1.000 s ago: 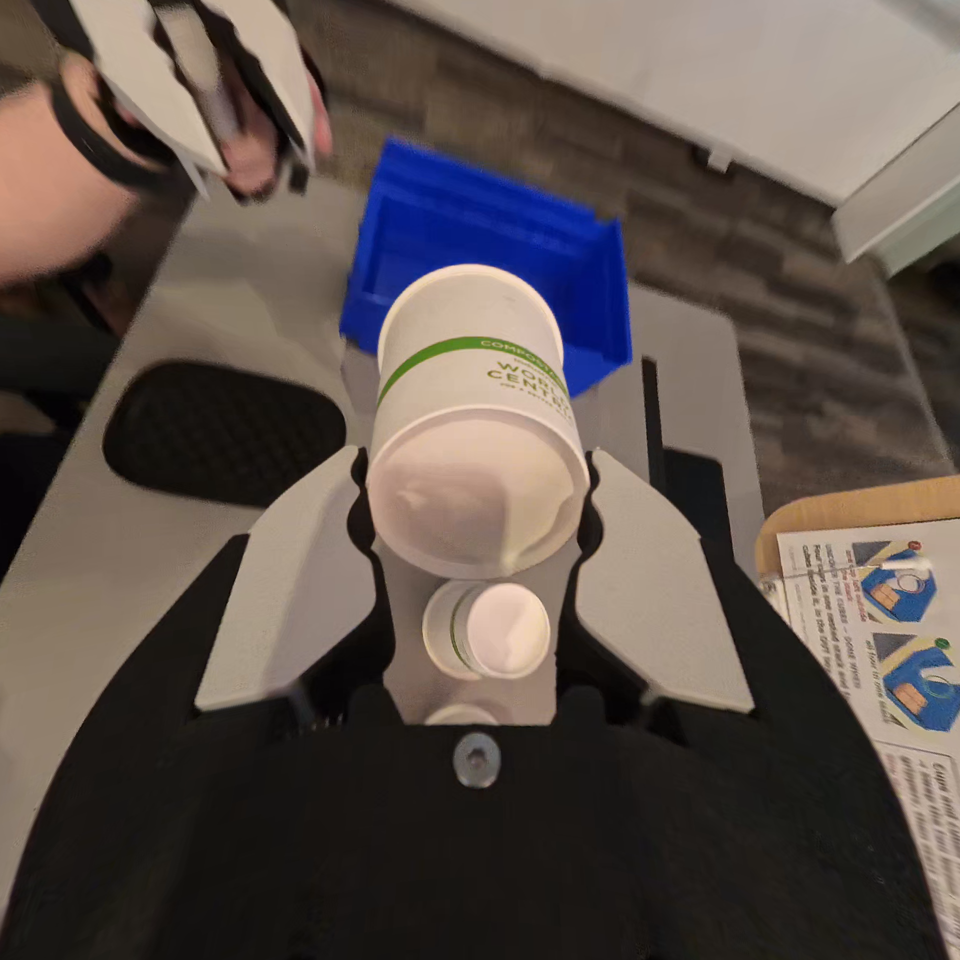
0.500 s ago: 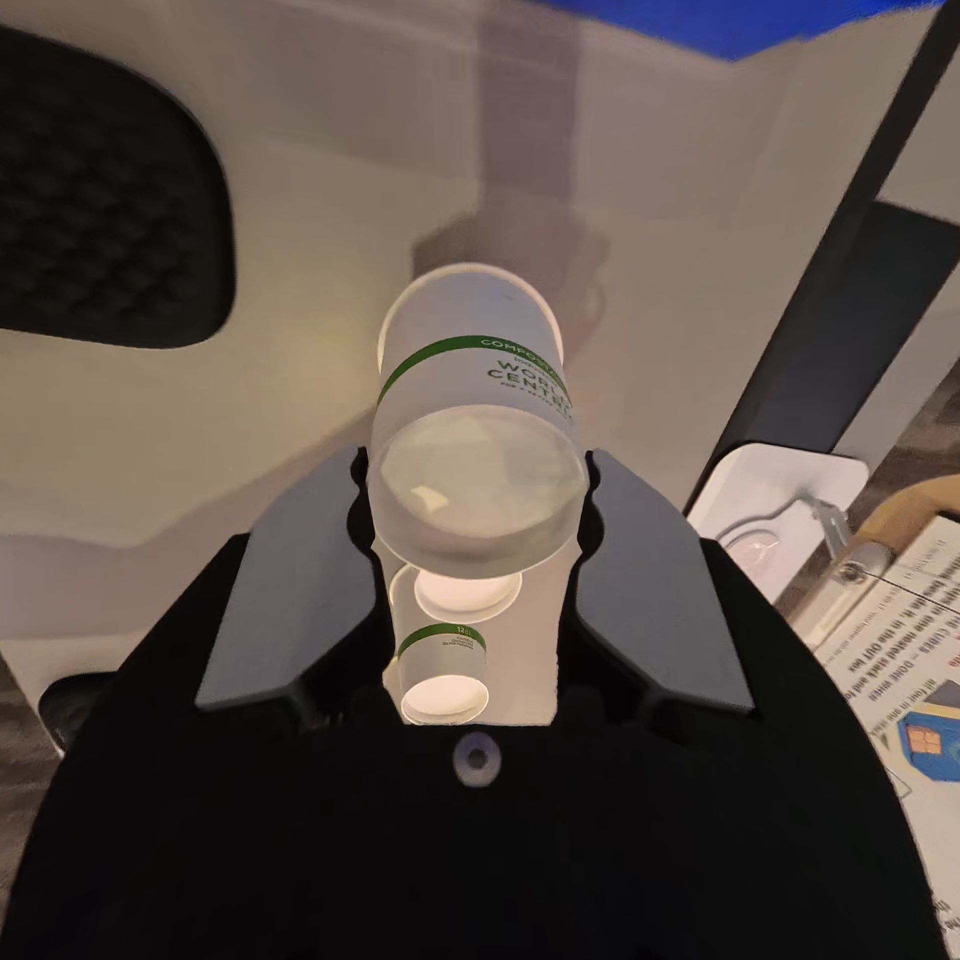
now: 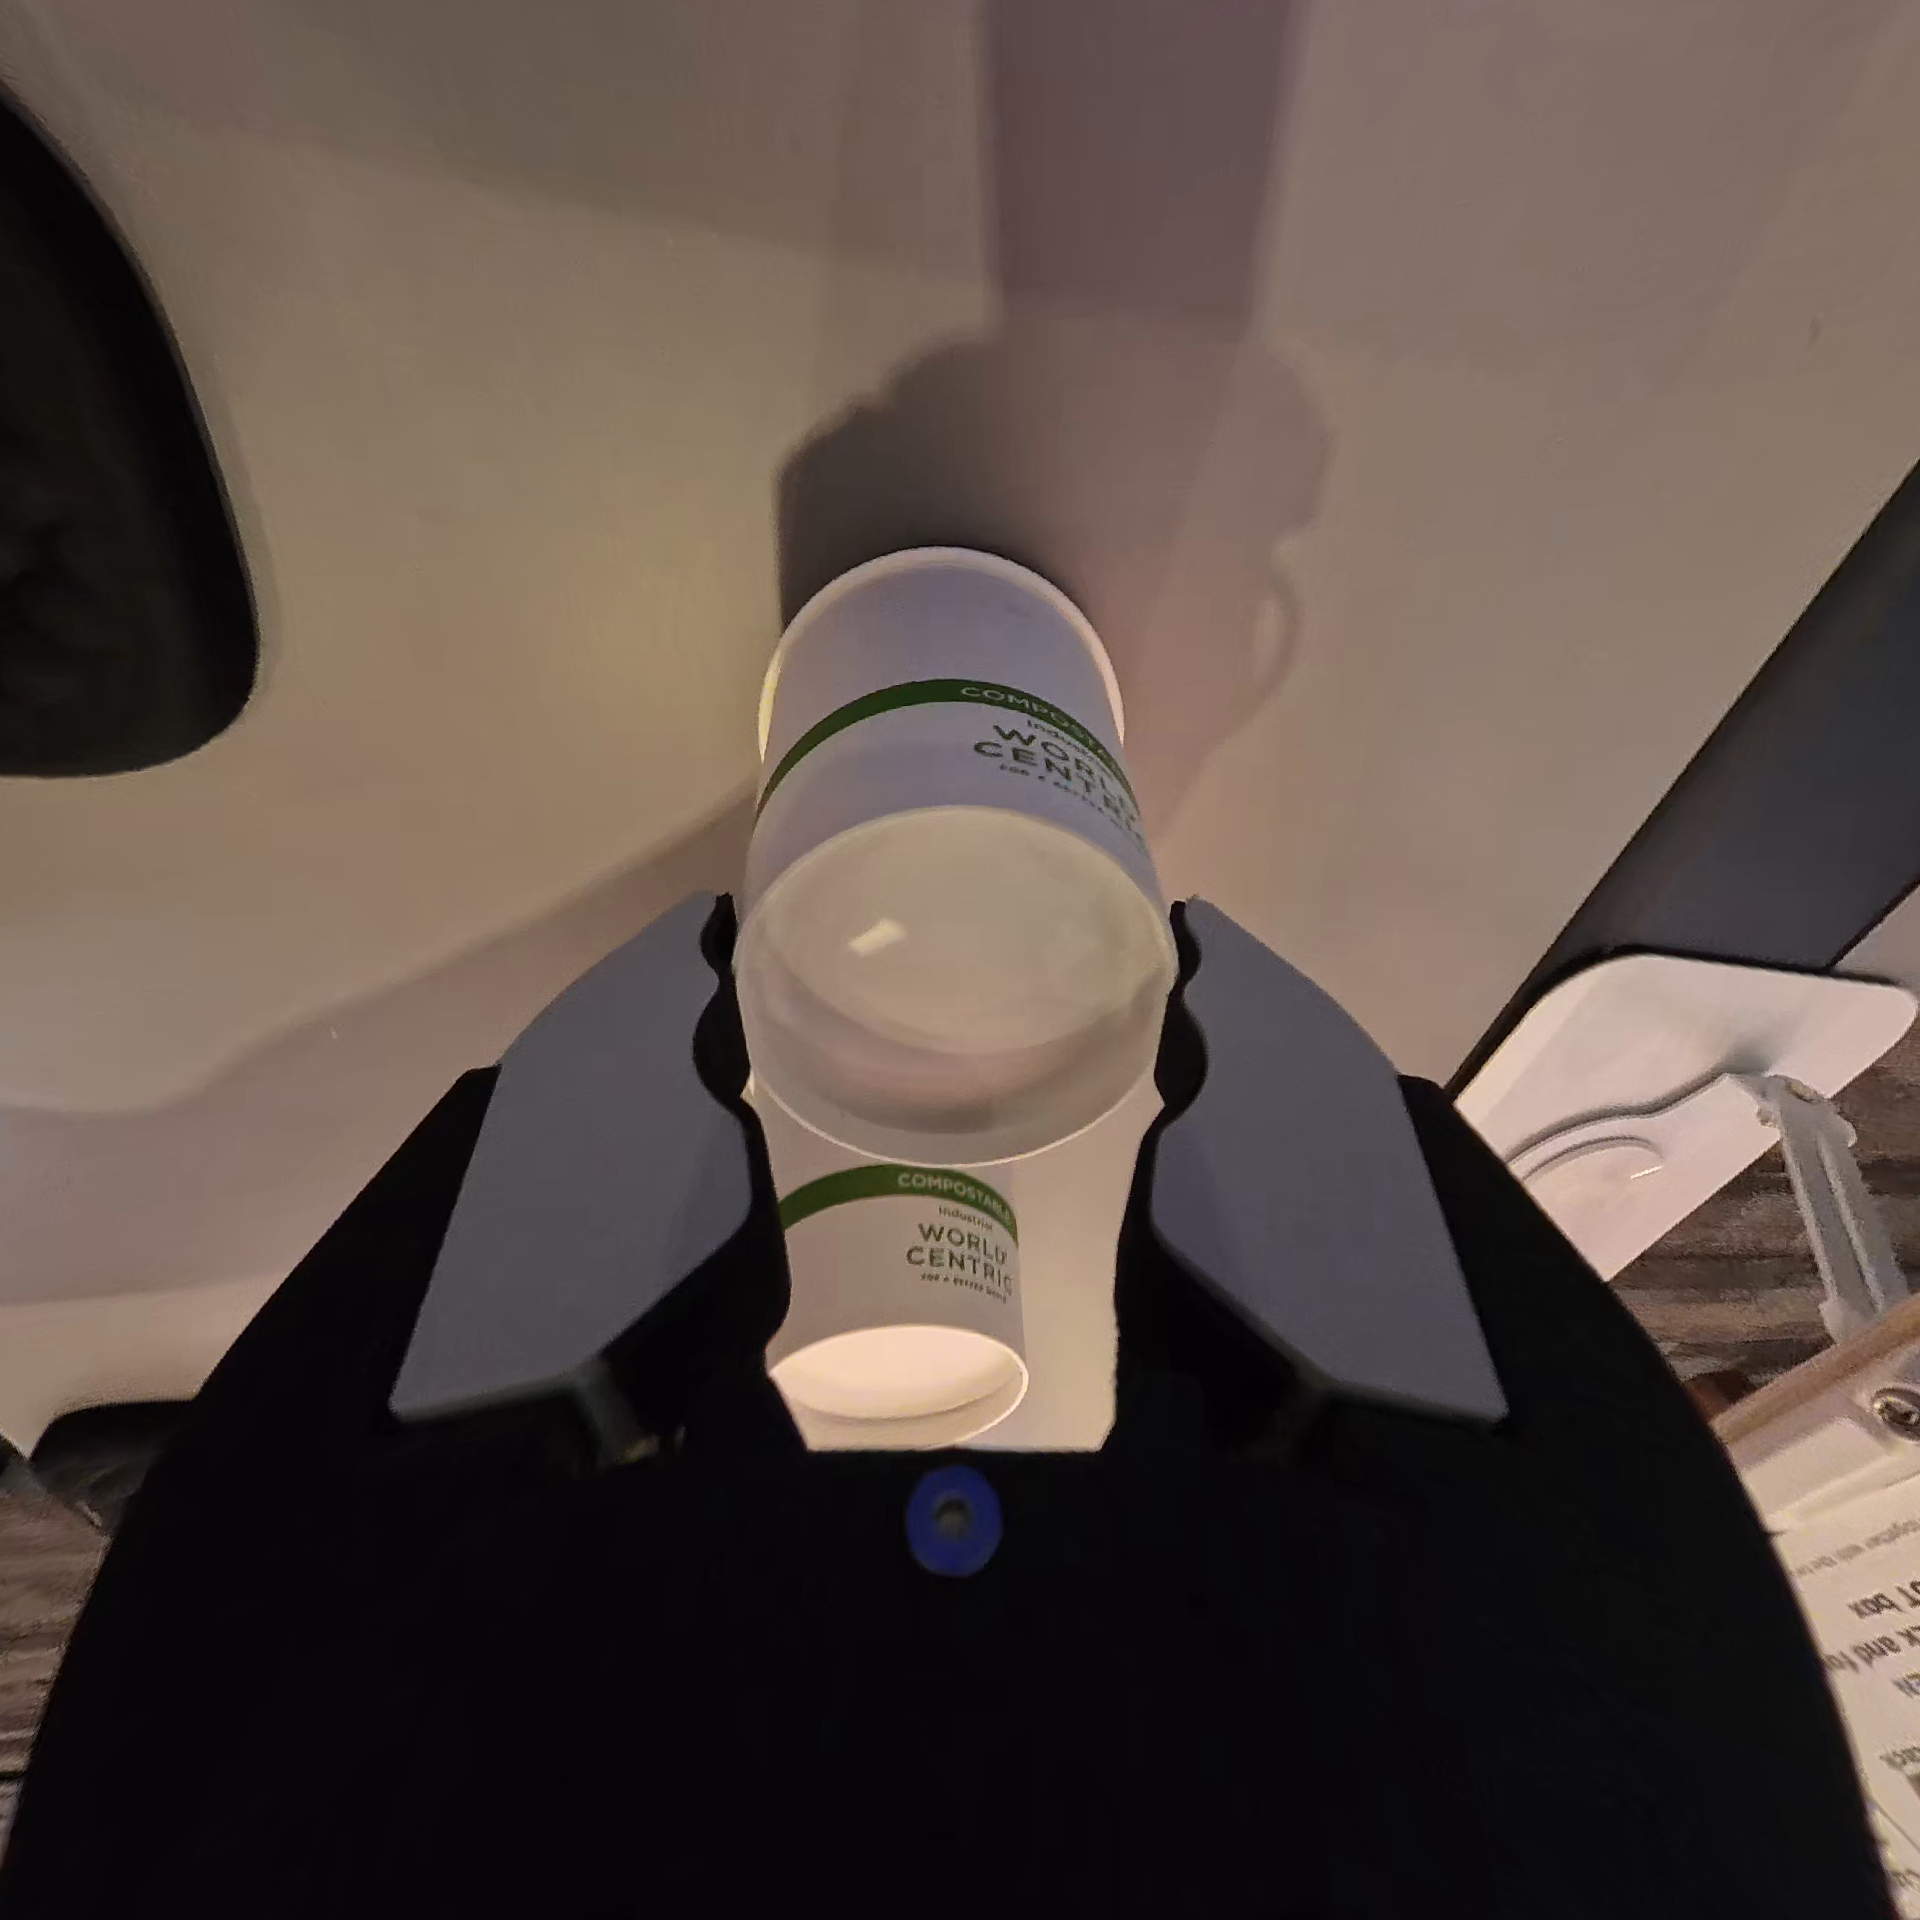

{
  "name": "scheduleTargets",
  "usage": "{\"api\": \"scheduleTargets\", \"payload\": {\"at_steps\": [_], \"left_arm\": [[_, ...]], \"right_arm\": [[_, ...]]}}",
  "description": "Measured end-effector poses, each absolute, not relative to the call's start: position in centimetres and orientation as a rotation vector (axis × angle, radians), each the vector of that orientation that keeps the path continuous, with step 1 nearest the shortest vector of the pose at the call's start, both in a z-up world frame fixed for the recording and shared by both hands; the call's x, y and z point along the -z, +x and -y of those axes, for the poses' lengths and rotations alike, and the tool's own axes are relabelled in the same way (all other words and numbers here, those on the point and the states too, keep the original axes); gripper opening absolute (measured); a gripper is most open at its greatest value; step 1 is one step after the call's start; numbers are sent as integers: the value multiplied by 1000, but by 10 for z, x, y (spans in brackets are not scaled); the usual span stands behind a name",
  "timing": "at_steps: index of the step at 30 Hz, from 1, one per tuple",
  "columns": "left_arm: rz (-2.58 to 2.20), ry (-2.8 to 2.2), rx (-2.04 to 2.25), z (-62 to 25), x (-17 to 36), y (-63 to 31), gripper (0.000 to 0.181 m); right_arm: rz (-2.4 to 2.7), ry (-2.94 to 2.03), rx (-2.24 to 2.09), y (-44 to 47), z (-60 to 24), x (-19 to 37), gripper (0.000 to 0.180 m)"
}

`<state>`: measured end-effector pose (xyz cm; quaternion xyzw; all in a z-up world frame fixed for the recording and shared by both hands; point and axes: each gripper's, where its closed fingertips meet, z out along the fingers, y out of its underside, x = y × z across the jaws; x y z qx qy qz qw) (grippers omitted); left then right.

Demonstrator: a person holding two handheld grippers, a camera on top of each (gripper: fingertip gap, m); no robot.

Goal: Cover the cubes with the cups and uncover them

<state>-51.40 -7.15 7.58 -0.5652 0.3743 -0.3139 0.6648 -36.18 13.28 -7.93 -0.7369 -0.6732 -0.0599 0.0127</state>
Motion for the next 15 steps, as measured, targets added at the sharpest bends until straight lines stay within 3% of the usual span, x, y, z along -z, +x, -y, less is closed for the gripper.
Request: {"api": "scheduleTargets", "payload": {"at_steps": [15], "left_arm": [[-860,-1286,742,74,-72,-504,25]], "right_arm": [[2048,-2316,91,-371,-138,82,78]]}}
